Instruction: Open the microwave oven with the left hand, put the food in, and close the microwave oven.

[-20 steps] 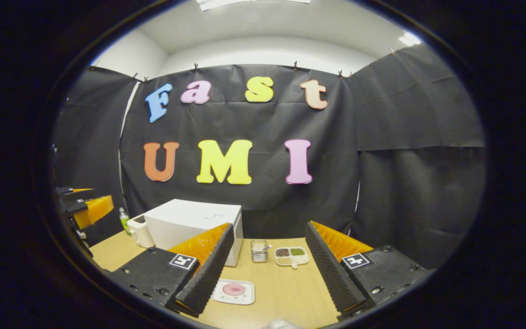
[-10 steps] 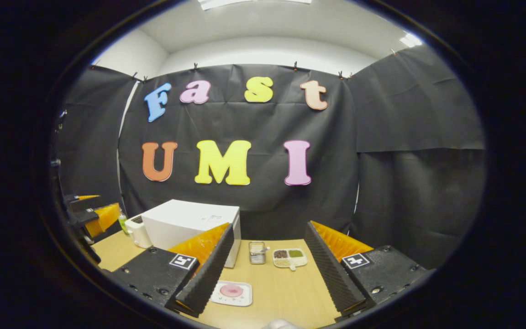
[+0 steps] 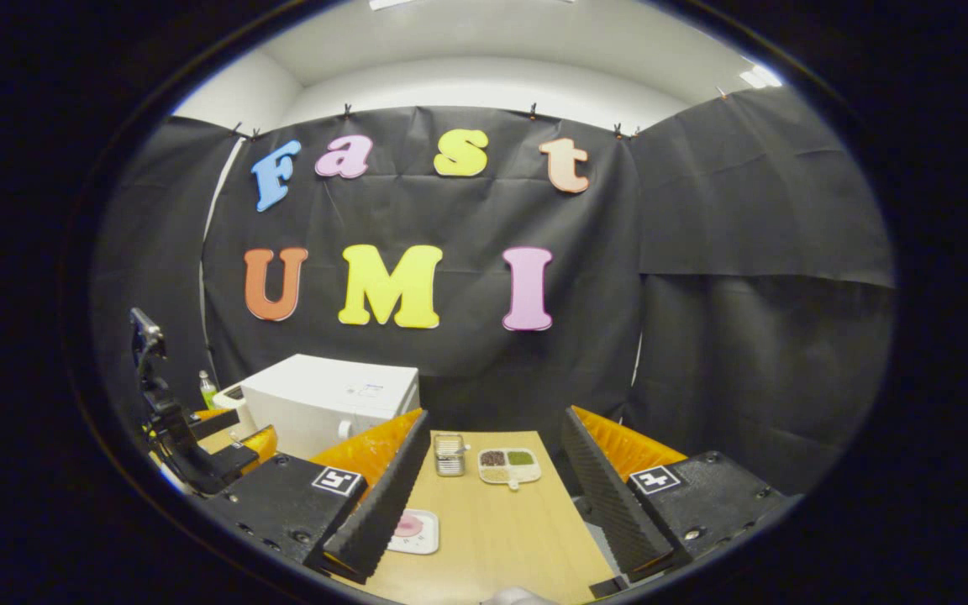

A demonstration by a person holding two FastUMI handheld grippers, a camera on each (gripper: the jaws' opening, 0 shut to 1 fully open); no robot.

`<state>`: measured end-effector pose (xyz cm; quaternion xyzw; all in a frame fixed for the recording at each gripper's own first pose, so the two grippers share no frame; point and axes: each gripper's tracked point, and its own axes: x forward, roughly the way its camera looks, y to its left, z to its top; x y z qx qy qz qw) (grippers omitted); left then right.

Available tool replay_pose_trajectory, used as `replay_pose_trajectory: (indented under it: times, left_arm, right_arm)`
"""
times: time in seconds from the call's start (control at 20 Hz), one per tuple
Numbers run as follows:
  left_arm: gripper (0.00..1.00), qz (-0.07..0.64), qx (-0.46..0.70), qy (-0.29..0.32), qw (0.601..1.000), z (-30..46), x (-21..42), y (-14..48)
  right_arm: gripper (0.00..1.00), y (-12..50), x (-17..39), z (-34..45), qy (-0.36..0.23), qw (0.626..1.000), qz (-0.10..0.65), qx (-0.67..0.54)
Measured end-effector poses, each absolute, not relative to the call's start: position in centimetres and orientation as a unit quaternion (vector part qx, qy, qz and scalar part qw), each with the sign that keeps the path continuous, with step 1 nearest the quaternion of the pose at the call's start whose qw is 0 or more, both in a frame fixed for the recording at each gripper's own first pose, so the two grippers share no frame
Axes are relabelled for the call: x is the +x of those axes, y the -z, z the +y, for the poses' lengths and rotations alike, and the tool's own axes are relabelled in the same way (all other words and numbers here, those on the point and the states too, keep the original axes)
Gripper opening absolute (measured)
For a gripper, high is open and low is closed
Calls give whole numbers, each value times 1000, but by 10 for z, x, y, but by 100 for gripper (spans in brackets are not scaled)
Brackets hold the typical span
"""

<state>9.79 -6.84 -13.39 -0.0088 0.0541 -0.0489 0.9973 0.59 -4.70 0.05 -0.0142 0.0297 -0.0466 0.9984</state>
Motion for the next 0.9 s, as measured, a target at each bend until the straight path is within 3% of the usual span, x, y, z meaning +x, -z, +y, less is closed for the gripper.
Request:
replay_pose_trajectory:
  times: [0.05,0.2,0.25,0.7,0.75,0.85,0.9]
  left_arm:
    - [95,58,-8,52,997,-75,106,143]
    - [95,54,7,63,997,-93,138,159]
    - [95,51,8,65,997,-98,150,165]
    - [95,81,21,64,994,-129,241,218]
    - [95,84,20,63,994,-130,247,224]
    - [95,93,9,61,994,-131,255,233]
    - [95,100,3,58,993,-129,258,238]
  right_arm:
    - [92,-1,4,-51,52,998,31,-18]
    - [92,-1,-1,-60,63,997,39,-22]
    - [100,1,-1,-64,67,997,43,-21]
    - [100,17,-3,-106,115,989,90,-25]
    - [96,18,-4,-108,117,988,94,-27]
    - [100,18,-4,-109,117,988,95,-23]
    - [96,19,-4,-110,118,988,97,-18]
